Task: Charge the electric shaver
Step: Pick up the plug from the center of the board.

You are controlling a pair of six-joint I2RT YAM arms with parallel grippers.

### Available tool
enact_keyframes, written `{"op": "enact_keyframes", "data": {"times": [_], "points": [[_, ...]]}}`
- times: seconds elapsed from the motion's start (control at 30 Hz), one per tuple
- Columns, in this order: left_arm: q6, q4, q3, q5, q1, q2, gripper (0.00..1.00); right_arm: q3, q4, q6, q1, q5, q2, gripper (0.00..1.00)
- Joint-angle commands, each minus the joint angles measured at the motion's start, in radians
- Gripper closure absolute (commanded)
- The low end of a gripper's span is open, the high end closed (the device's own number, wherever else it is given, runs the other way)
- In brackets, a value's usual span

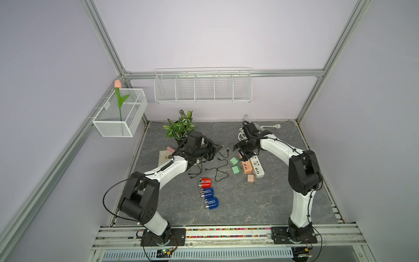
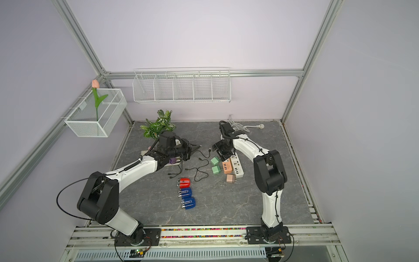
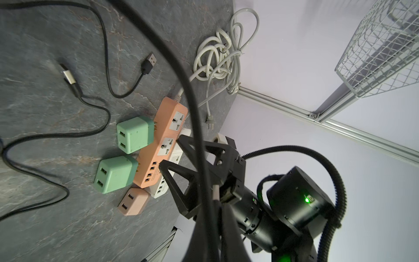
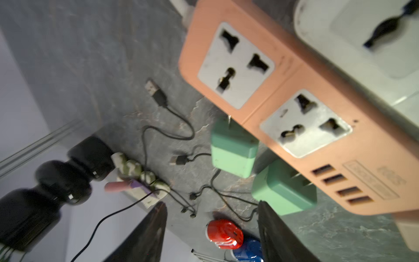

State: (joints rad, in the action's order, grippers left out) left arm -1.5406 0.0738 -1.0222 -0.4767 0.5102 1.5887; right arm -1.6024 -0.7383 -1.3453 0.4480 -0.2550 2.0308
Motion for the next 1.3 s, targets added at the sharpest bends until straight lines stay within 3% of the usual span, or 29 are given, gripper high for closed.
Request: {"op": "enact_keyframes", "data": {"times": [0.0,0.27,0.6,0.73,0.87,1.07,1.17,1.27], "points": [[0.025,-0.046,0.019,-0.017,-0.012,-0.037,1.00,-0.044,-0.094,0.003,0.009,0.046,0.048,0.33],[0.041,-0.076,0.054,-0.028,-0.034,-0.087,1.00,-0.195,-0.176,0.010,0.035,0.104,0.187,0.32],[0.062,-0.109,0.074,-0.044,-0.071,-0.128,1.00,-0.223,-0.248,-0.021,0.064,0.137,0.248,0.40],[0.063,-0.110,0.073,-0.051,-0.076,-0.135,1.00,-0.239,-0.260,-0.016,0.066,0.147,0.269,0.53],[0.065,-0.108,0.073,-0.056,-0.081,-0.140,1.00,-0.238,-0.210,0.004,0.064,0.126,0.235,0.75],[0.054,-0.071,0.056,-0.072,-0.083,-0.132,1.00,-0.149,-0.008,0.016,0.045,0.032,0.045,0.83],[0.029,0.000,0.058,-0.080,-0.081,-0.114,1.00,0.051,0.286,-0.096,0.035,-0.070,-0.088,0.85],[-0.017,0.108,0.072,-0.080,-0.071,-0.090,1.00,0.283,0.718,-0.309,0.036,-0.089,-0.201,0.83]]}}
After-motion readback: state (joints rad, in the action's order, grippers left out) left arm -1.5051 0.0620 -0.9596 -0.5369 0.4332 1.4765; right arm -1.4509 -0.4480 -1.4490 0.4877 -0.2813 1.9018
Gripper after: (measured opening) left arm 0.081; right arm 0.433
